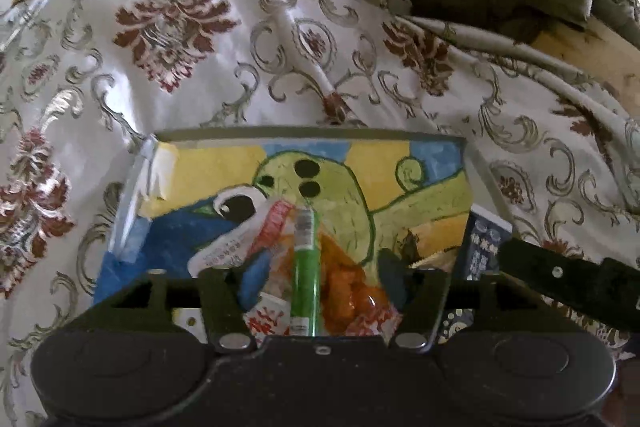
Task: Organize snacks
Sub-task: 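Lower the green tube into the tray with the left tool while the right tool lowers the blue packet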
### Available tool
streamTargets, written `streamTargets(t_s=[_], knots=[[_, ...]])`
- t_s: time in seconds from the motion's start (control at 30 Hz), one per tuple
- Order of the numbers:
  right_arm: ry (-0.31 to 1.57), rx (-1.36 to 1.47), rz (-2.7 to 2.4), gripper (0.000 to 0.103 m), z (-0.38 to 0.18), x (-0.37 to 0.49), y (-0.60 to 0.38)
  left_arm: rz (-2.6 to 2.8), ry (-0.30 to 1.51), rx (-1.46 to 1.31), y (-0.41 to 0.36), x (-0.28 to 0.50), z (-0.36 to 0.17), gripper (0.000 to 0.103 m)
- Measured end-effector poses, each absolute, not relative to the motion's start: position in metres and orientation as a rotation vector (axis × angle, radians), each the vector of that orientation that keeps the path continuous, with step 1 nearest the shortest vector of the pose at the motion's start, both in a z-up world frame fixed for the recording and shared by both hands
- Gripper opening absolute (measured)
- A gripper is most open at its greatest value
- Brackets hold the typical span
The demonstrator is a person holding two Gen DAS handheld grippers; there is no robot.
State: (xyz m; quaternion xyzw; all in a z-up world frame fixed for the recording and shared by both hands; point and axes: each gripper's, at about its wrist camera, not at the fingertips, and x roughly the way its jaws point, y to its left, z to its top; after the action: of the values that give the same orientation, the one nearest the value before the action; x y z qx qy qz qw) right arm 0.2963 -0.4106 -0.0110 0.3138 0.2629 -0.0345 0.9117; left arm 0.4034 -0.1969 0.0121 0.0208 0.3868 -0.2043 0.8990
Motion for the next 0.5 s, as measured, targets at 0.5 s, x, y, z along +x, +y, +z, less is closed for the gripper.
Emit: streamTargets(t_s=[0.5], knots=[[0.384, 0.573, -0.09, 0.103, 0.033, 0.249, -0.403, -0.295, 0.675, -0.023, -0.146, 0.351, 0.063, 0.102]])
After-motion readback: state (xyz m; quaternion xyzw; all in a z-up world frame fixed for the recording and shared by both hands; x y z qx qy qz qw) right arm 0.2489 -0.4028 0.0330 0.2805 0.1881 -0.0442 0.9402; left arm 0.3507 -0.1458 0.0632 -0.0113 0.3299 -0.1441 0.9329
